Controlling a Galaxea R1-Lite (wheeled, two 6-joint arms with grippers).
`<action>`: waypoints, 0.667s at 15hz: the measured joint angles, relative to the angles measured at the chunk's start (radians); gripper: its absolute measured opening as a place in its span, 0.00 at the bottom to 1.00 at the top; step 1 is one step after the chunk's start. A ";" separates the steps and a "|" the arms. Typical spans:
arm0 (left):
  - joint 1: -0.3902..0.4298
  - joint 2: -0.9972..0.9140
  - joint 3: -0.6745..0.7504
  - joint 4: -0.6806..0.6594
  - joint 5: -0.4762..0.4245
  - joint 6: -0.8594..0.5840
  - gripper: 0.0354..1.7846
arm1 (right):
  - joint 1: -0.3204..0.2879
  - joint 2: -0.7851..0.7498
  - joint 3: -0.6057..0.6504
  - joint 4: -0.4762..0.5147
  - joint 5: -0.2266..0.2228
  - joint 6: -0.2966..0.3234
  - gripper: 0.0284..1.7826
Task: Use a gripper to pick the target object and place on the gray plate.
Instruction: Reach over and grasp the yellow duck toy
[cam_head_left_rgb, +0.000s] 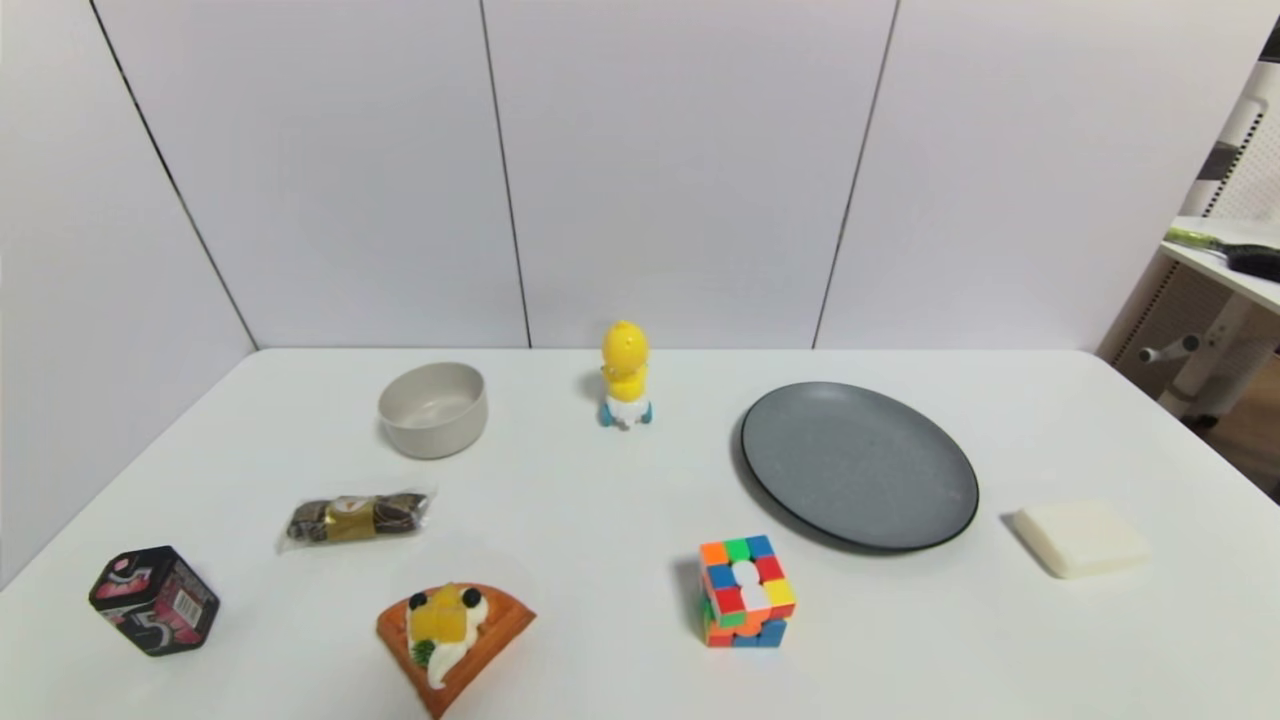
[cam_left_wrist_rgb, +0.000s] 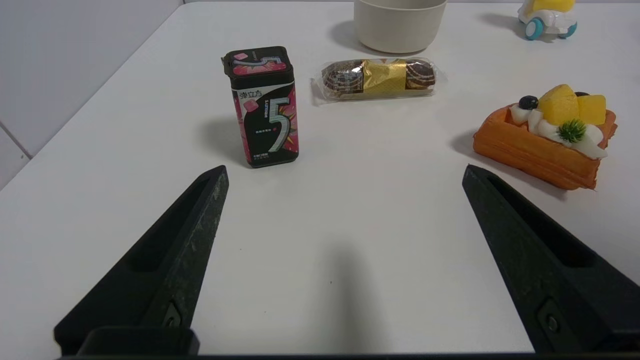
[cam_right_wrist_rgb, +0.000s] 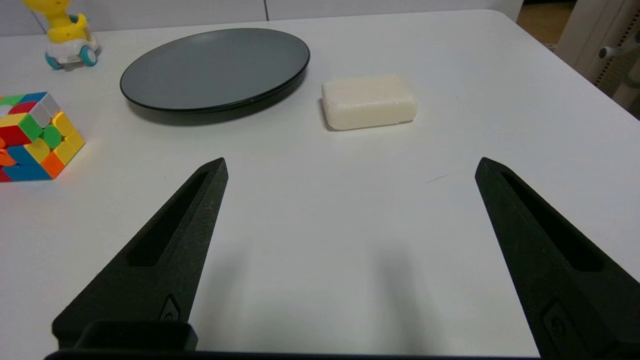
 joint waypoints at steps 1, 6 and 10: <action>0.000 0.000 0.000 0.000 0.000 0.000 0.94 | 0.000 0.000 0.000 0.000 0.000 0.000 0.96; 0.000 0.000 0.000 0.000 0.000 0.000 0.94 | 0.000 0.000 0.000 0.000 0.000 0.000 0.96; 0.000 0.000 0.000 0.000 0.000 0.000 0.94 | 0.000 0.000 0.000 0.000 0.001 0.000 0.96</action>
